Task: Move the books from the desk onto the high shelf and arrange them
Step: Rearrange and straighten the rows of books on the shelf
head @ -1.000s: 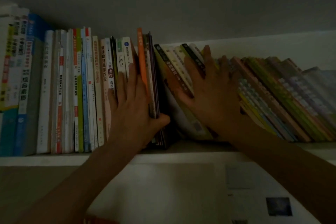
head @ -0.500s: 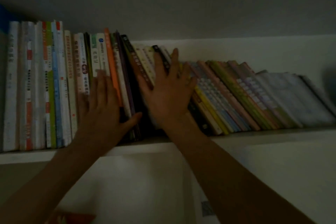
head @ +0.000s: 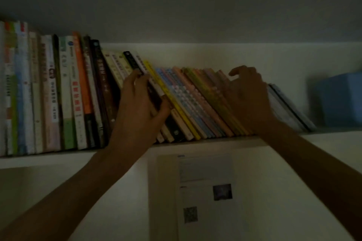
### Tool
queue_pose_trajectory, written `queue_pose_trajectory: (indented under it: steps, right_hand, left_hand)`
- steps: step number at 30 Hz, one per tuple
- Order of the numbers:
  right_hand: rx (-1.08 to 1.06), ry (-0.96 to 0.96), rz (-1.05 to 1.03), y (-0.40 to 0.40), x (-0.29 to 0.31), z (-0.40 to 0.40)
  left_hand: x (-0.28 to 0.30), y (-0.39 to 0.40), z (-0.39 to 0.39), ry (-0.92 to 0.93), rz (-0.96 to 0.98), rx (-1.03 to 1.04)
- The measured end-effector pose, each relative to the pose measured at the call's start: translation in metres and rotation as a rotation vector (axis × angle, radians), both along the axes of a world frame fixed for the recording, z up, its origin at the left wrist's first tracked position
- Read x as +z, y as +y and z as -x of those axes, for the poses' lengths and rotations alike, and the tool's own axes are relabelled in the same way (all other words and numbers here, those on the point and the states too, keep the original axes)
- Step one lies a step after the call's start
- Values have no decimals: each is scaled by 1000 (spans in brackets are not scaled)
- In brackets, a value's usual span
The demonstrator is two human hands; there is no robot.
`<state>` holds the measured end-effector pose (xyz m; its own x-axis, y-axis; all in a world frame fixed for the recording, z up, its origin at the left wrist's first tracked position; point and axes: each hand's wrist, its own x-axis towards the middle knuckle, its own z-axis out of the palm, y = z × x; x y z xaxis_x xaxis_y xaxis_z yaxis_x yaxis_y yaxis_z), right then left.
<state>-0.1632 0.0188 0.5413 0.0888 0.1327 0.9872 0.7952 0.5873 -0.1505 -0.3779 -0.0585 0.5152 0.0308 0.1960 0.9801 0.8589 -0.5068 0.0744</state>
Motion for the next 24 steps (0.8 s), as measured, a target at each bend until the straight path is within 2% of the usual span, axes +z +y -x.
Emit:
queue_pose_trajectory:
  steps: [2, 4, 7, 10, 12, 15, 21, 24]
  right_hand:
    - [-85, -5, 2, 6, 3, -39]
    - [-45, 20, 109, 9, 4, -73]
    - [70, -45, 451, 15, 1, -108]
    - [174, -185, 622, 21, 1, -121]
    - [274, -231, 607, 26, 4, -121]
    - [351, -252, 558, 32, 4, -117]
    - [232, -184, 421, 44, -5, -112]
    - [239, -151, 349, 44, -6, -101]
  left_hand:
    - [-1, 4, -25, 31, 62, -34]
    - [-6, 13, -47, 1, 43, 1]
    - [-8, 24, -69, -175, -18, 174]
    - [-5, 36, -84, -346, 157, 283]
    - [-5, 44, -86, -352, 251, 353]
    - [-9, 50, -77, -246, 303, 472]
    - [-11, 46, -64, -130, 383, 436]
    - [-6, 49, -53, -59, 360, 441]
